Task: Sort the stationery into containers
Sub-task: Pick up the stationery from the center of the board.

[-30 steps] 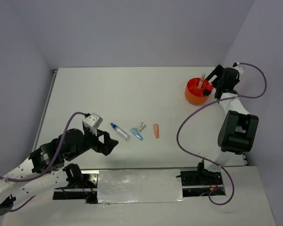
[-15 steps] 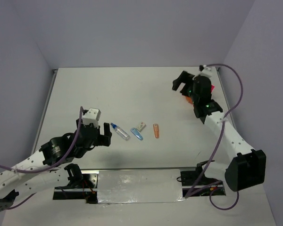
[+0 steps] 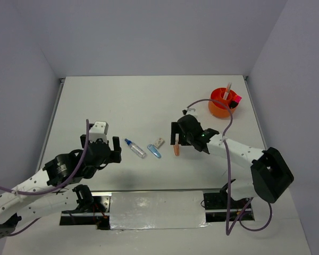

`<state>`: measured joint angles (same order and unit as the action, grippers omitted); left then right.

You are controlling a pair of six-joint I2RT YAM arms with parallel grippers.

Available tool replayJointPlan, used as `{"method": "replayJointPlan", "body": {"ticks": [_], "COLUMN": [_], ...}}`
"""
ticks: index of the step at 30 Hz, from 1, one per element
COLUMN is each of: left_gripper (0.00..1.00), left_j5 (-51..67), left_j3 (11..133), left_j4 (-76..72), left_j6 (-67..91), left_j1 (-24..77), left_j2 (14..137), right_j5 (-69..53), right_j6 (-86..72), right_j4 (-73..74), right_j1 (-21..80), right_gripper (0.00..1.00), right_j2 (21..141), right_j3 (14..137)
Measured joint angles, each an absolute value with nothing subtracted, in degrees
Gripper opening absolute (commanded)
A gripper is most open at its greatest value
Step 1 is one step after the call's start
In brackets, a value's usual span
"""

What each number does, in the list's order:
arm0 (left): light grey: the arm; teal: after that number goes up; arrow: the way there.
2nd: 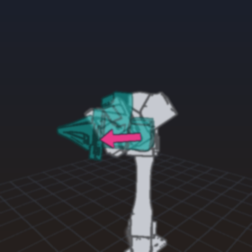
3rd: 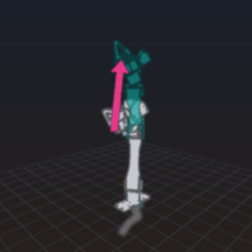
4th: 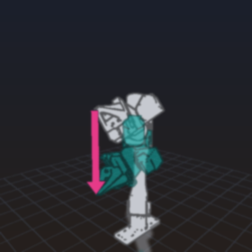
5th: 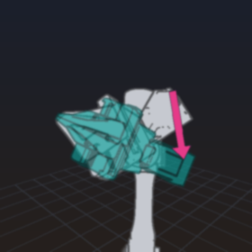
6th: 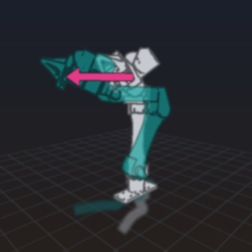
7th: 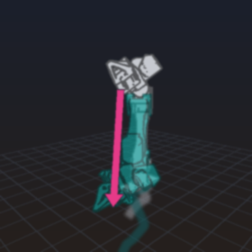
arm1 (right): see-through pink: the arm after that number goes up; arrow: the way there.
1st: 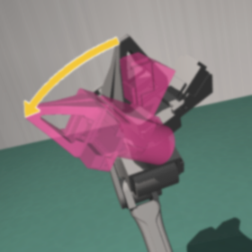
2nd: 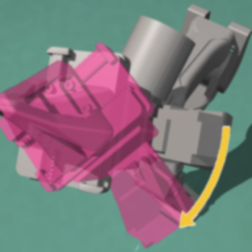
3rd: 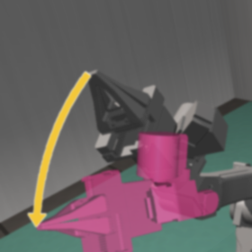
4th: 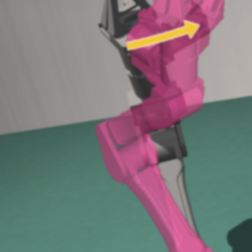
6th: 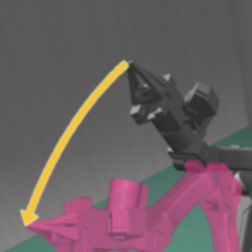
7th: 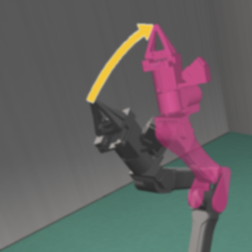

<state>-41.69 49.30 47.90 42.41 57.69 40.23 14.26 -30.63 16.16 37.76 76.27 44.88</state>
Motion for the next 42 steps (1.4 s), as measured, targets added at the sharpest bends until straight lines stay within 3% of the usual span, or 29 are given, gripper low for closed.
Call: {"method": "replayJointPlan", "body": {"ticks": [13, 25, 27, 28, 29, 30, 38, 42], "left_gripper": [0.99, 0.99, 0.99, 0.99, 0.99, 0.99, 0.99, 0.99], "left_j5": [-37.71, -35.64, -35.48, -35.4, -35.27, -35.2, -34.3, -34.15], "left_j3": [49.3, 49.28, 49.28, 49.28, 49.28, 49.28, 49.17, 48.99], "left_j4": [45.78, 44.8, 44.69, 44.66, 44.62, 44.6, 44.45, 44.21], "left_j6": [40.34, 38.98, 38.94, 38.94, 38.94, 38.94, 38.44, 37.69], "left_j1": [57.69, 57.69, 57.69, 57.69, 57.69, 57.69, 57.69, 57.69], "left_j2": [44.16, 41.32, 41.08, 41.08, 41.08, 41.08, 40.47, 39.88], "right_j5": [14.55, 14.85, 14.61, 14.52, 14.37, 14.11, 9.37, 9.78], "right_j6": [-27.75, -26.41, -25.56, -25.17, -24.82, -24.53, -22.04, -21.91], "right_j4": [19.59, 19.29, 18.98, 18.76, 18.63, 18.26, 14.94, 10.57], "right_j1": [40.42, 40.47, 40.47, 40.47, 40.47, 40.47, 38.98, 35.79], "right_gripper": [0.73, 0.45, 0.38, 0.27, 0.06, 0.0, 0.0, 0.0], "right_j2": [96.38, 98.45, 98.56, 98.67, 98.83, 99.02, 98.04, 88.14], "right_j3": [53.47, 55.59, 55.61, 55.64, 55.79, 55.96, 55.96, 54.24]}}
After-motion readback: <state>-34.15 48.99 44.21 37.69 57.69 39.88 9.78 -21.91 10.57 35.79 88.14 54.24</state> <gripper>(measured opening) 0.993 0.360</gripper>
